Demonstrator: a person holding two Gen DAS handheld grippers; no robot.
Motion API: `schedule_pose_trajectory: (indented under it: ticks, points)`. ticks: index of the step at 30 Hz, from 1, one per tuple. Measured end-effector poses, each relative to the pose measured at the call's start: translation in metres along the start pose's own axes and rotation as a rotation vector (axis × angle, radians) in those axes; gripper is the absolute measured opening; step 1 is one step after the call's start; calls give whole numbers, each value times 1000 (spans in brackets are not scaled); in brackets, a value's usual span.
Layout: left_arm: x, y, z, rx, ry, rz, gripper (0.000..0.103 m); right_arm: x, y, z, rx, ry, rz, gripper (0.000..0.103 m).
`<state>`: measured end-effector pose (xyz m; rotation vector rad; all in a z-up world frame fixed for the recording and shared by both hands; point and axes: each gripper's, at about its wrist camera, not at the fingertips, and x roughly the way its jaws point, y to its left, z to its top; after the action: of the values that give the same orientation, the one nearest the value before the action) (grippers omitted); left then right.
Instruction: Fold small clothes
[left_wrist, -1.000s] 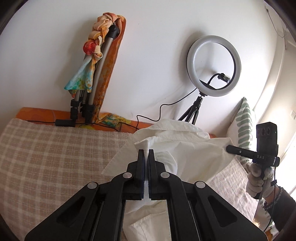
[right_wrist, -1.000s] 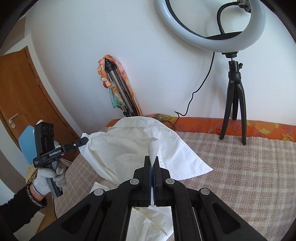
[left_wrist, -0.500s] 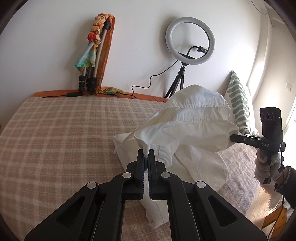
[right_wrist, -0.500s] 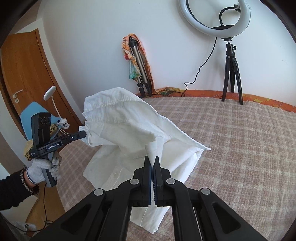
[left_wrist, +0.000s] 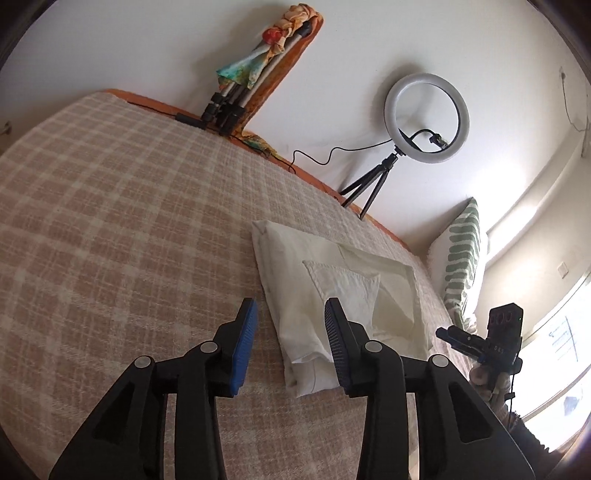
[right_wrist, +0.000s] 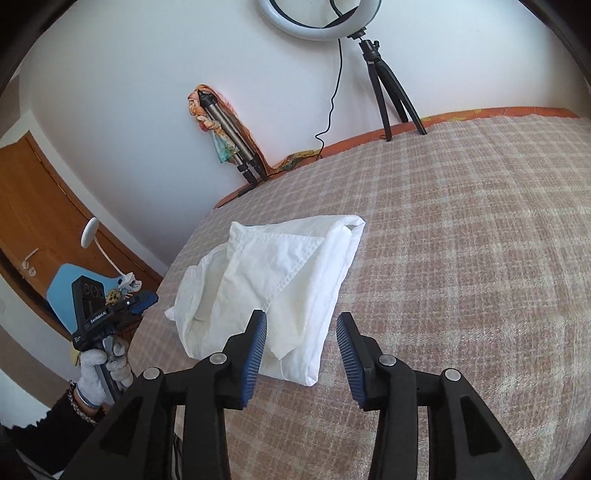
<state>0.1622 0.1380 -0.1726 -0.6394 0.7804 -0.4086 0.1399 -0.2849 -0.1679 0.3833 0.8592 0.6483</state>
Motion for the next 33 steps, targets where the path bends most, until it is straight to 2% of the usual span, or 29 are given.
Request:
schedule_pose_trajectory:
  ticks: [3, 5, 8, 14, 18, 21, 23, 26, 28, 29, 31, 33]
  points:
    - [20, 14, -7, -119, 72, -17, 36, 16, -10, 0, 111, 33, 53, 45]
    - [30, 16, -14, -147, 103, -61, 36, 25, -12, -2, 152, 47, 98, 45]
    - [36, 16, -21, -182, 112, -64, 33, 40, -12, -4, 185, 85, 97, 44]
    - [34, 3, -21, -146, 113, -78, 9, 47, -10, -12, 247, 112, 162, 40]
    - [36, -6, -16, -146, 108, -106, 3, 49, -10, -7, 280, 113, 180, 6]
    - [26, -12, -14, -210, 80, -201, 2, 37, 7, 7, 191, 88, 132, 4]
    - [21, -18, -16, -172, 84, -200, 2, 24, 17, 14, 149, 68, 130, 4]
    - [32, -16, -31, -64, 150, -53, 2, 25, 28, 6, 51, 117, 47, 4]
    - [35, -10, -38, -48, 162, -10, 2, 35, 29, -7, 9, 171, -20, 9]
    - [32, -8, -39, -56, 154, -12, 2, 37, 27, -13, 13, 183, -21, 11]
    - [25, -5, -38, -69, 137, -20, 10, 31, 17, -22, 62, 174, 17, 32]
    - [16, -8, -38, -54, 115, -17, 12, 22, 12, -30, 111, 137, 84, 35]
